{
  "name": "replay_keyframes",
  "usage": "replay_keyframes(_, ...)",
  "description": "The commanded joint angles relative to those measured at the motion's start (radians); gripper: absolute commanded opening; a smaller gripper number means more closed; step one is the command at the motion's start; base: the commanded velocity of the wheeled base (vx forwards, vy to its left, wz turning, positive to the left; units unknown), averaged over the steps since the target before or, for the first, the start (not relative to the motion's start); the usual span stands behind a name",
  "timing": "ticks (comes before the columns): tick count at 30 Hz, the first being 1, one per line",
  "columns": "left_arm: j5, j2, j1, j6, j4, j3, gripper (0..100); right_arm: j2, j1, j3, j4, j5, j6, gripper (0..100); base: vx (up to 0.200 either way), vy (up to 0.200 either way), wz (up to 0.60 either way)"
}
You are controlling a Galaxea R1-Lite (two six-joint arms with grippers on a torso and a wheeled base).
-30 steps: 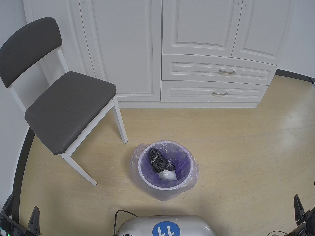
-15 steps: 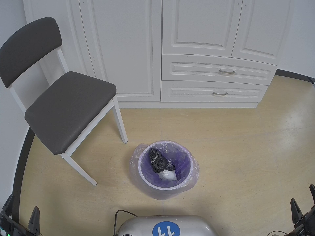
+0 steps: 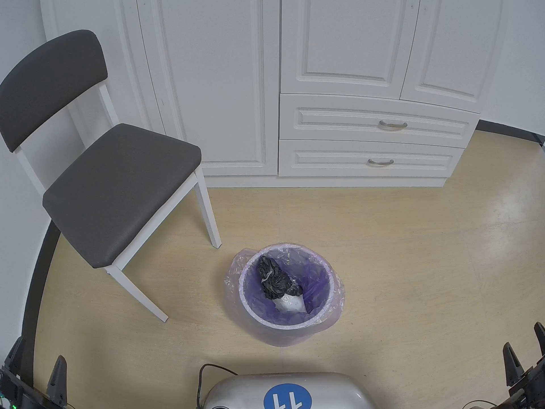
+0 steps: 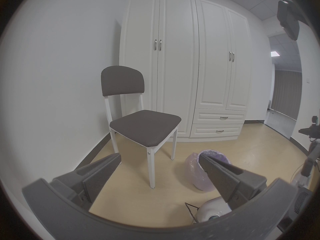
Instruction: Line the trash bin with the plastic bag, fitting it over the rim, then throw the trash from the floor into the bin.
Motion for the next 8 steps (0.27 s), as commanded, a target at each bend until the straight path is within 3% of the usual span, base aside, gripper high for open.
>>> replay_keyframes(1, -0.001, -0.015, 0.0, 0.009, -0.002, 0.018, 100, -0.015, -0.002, 0.018, -0.001, 0.0, -0.004, 100, 0.0, 0.0, 0.0)
replay_keyframes(8, 0.002, -0.015, 0.0, 0.021, -0.001, 0.018, 100, -0.015, 0.0, 0.018, -0.004, 0.0, -0.003, 100, 0.0, 0.0, 0.0)
